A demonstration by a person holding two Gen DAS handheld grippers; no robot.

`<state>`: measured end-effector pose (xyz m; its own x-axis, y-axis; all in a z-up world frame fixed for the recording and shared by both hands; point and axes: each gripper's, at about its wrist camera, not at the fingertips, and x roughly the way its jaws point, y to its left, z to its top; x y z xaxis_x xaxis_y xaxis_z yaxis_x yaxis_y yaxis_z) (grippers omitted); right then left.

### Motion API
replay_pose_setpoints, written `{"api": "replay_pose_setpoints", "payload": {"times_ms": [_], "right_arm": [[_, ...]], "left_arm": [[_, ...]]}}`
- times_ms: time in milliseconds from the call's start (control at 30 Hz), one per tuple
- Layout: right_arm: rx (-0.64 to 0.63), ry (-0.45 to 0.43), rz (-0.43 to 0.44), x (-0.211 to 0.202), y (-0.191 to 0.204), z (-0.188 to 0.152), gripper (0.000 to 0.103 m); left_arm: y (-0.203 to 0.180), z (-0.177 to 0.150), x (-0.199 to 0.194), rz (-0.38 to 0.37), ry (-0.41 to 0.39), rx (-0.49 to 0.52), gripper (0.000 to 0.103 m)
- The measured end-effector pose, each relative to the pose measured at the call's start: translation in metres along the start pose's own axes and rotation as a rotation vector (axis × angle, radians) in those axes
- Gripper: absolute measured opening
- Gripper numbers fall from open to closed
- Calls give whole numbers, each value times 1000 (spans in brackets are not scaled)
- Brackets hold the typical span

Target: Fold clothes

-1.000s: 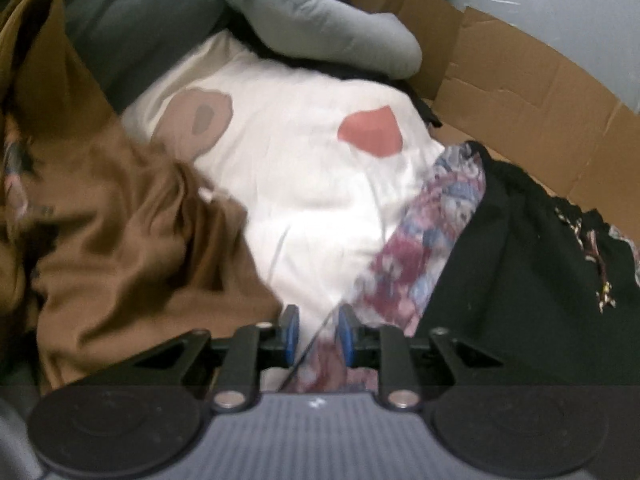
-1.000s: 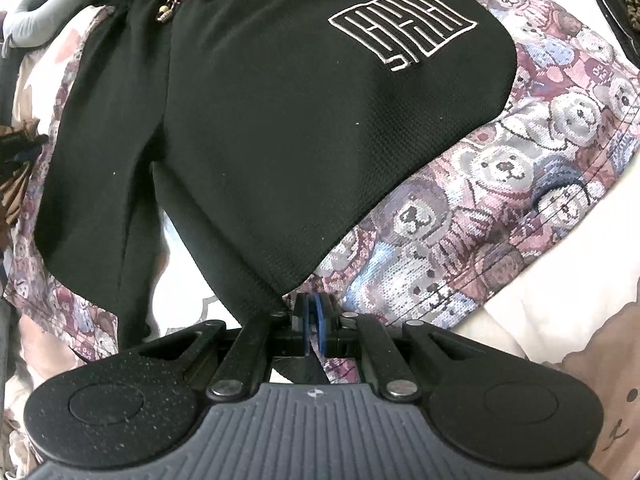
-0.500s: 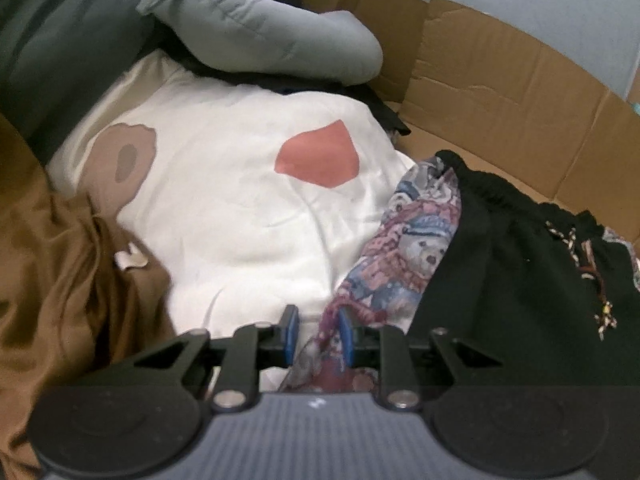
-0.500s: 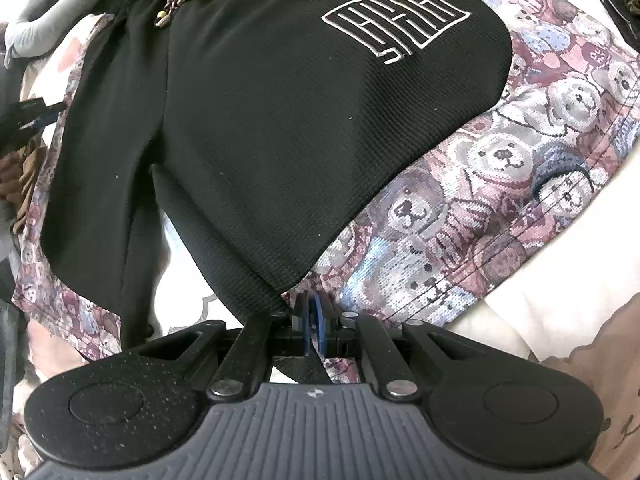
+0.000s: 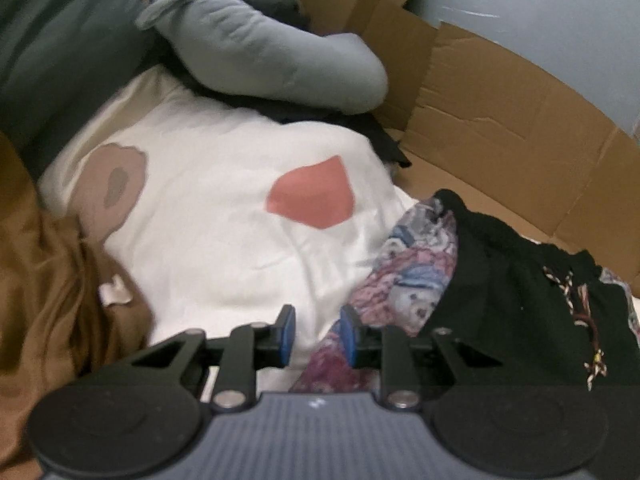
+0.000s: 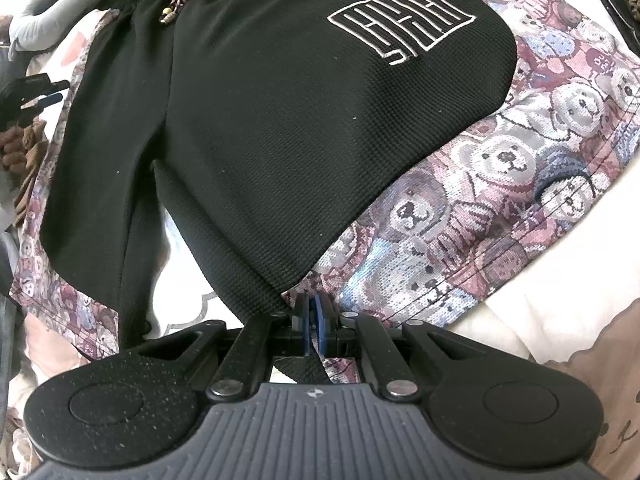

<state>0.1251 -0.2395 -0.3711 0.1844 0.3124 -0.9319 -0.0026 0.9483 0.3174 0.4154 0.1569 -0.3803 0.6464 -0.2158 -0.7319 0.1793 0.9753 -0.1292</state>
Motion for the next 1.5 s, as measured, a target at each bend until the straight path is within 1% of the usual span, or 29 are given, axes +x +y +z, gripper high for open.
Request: {"api": "replay_pose_setpoints", "payload": {"times_ms": [167,267,333,400,467,533,567,600,667,700,767,800,833,933,1000,1067,1100,1167,1200,1233,1300,1500], "right_arm": [[-2,0,2,1,2,1,9],[-3,-1,3,1,5,3,9],[-2,-4,6,0,6,3,9],[-2,-7,10,0,6,2,9],[-2,-10,13,-2,7,3,9],[-2,-12,15,-6,7,2,9],[-2,-12,16,-8,8,1,9],[-3,-13,16,-9,9,0,9],[-3,-13,17,-12,10,-2,9],[-2,-13,17,-13,10,-2,9],[-1,-9,17,-13,11,-1,9],[-1,-7,16,-24,-3,-13,9],[-2,-5,14,-27,-6,-16,9],[-3,-2,7,-28,-3,-14,9],[2,2,1,-26,1,-12,9],[5,13,-16,-27,5,-9,9],[8,20,-26,-29,7,0,9],[1,20,-46,-35,13,7,10],[-3,19,-56,-37,17,10,14],[-23,11,-63,-41,20,14,20],[-56,-12,-78,-48,26,22,27],[-45,-112,-84,-68,26,48,27]], "left_arm": [[-16,-8,7,4,6,63,25],[-16,-9,12,0,16,58,26],[-17,-10,17,-13,28,64,31],[-18,-11,21,-27,40,79,40],[-19,-11,24,-29,48,105,41],[-18,-10,25,-37,59,100,40],[-18,-9,26,-44,65,100,32],[-18,-8,25,-51,66,115,18],[-19,-7,21,-43,58,156,8],[-19,-7,18,-35,50,167,5],[-15,-3,14,-3,26,178,5],[-11,-1,12,18,16,173,5],[-8,1,11,33,10,169,5],[-1,4,15,45,25,169,5],[-5,4,16,59,30,190,8],[-6,7,15,57,36,172,13],[-4,9,12,50,31,155,14],[0,12,5,40,13,130,15],[1,13,2,36,2,123,15],[1,14,-1,34,-8,122,14],[-1,15,-6,26,-26,125,15],[-17,13,-14,5,-65,155,15]]}}
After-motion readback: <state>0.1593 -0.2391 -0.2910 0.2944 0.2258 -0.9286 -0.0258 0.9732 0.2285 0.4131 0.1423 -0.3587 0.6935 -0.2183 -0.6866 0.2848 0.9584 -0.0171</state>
